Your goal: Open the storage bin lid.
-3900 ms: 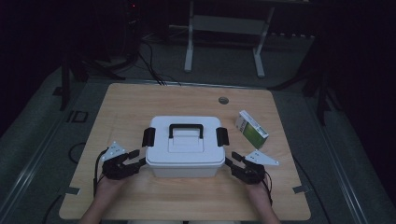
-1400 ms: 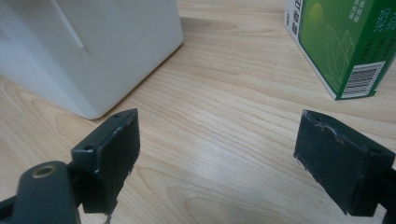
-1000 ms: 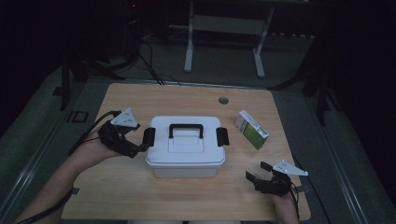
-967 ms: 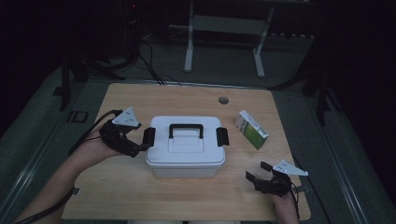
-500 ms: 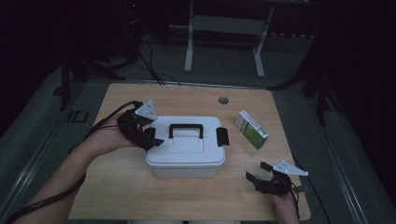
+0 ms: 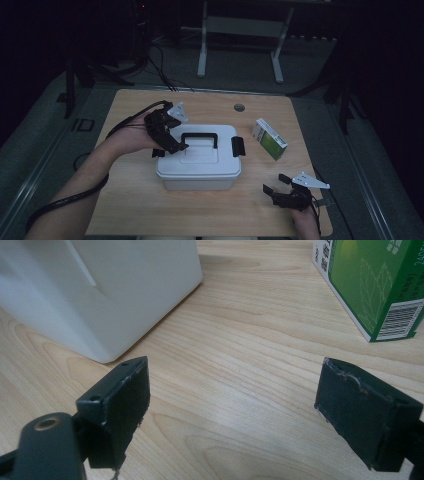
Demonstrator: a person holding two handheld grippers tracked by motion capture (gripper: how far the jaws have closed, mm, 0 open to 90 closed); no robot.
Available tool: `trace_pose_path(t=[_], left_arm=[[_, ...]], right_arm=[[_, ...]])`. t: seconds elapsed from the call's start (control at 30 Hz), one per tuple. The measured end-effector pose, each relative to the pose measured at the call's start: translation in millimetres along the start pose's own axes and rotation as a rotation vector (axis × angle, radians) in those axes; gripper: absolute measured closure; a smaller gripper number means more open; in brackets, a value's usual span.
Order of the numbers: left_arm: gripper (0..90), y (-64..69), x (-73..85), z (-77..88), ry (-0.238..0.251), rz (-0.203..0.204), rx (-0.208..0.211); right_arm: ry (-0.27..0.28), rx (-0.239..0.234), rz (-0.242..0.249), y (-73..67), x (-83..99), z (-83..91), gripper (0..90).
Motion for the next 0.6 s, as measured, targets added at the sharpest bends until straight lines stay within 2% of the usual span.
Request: trace_pose_path(t=[0.07,0.2,0.4,0.43,0.6], left_arm=[[20.3,0.2,-4.9,-2.9,-0.023,-0.013,0.015],[20.3,-0.5,-14.2,-8.8,-0.054,-0.037,0.012],[20.4,-0.2,-26.2,-17.1,-0.089,-0.056,0.032],[20.4,0.3,-28.2,-18.5,-0.088,-0.053,0.046],[22.4,-0.5,-35.7,-26.4,-0.112,-0.064,0.035]], right_arm=[[-0.002,-0.001,0.0,0.1,0.4,0.2,14.0],[0.003,-0.005,-0.001,0.0,0.3,0.6,14.0],[0.002,-0.004,0.004,-0.3,0.7,0.7,14.0],[0.001,-0.005,0.005,-0.2,1.0,0.5,14.0],[0.002,-0.007,0.004,-0.2,0.8,0.7,14.0]])
Point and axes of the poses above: each handheld gripper's, and its own axes: z roughly backward along the jaws, x roughly out of its underside, y roughly to its right, the point moved 6 cm from there along -z, roughly forward along the jaws, and after that the axes turned 5 degrees about y, right-handed, at the moved point
